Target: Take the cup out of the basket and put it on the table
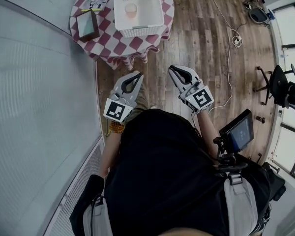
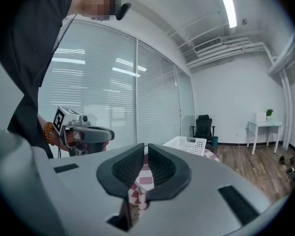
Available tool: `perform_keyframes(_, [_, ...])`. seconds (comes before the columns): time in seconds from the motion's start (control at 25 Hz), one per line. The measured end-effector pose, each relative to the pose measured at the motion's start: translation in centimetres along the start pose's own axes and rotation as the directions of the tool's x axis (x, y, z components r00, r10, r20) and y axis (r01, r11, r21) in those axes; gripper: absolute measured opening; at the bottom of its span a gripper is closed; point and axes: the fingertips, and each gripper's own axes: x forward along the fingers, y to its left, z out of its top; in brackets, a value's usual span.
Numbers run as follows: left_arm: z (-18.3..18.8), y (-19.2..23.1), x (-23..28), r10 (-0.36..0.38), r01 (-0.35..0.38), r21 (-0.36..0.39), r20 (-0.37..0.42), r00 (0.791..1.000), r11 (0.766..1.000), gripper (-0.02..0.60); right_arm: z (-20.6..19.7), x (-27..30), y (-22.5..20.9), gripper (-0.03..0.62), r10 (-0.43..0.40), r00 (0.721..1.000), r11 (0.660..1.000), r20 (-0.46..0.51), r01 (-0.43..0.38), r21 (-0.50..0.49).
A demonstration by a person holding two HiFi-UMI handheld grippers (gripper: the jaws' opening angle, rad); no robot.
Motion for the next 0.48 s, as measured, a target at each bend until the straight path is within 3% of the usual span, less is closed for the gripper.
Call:
perform_keyframes(0.08, [0.2, 2.7, 1.0, -0.019, 0.019, 0.009, -0.007, 1.0, 1.0, 0.005, 0.8, 2.8, -2.1, 0.017, -0.027, 0.999, 0.999, -0.017, 0.027, -0.027])
perform_keyframes(0.2, [0.3, 6.4, 2.1, -0.038, 0.041, 0.107, -0.033, 0.999, 0.993, 0.005, 2.3, 6.5, -4.8, 0.017, -0.039, 0.998, 0.998, -0.057, 0.036, -0.053])
perform_keyframes(0.36, [0.3, 12.2, 2.3, 0.01, -0.008, 0.137, -0.014, 1.0, 0.991, 0.005, 4.5, 12.0, -7.5, 0.022, 0.016, 0.989, 0.99, -0.148, -0.037, -0.14])
perform_keyframes(0.48, [-0.2, 15.3, 2.1, 0.031, -0.028, 0.172, -0.013, 0.999, 0.985, 0.005, 5.5, 16.4, -9.5, 0.076, 0.069, 0.969, 0.967, -0.237, -0.123, -0.222])
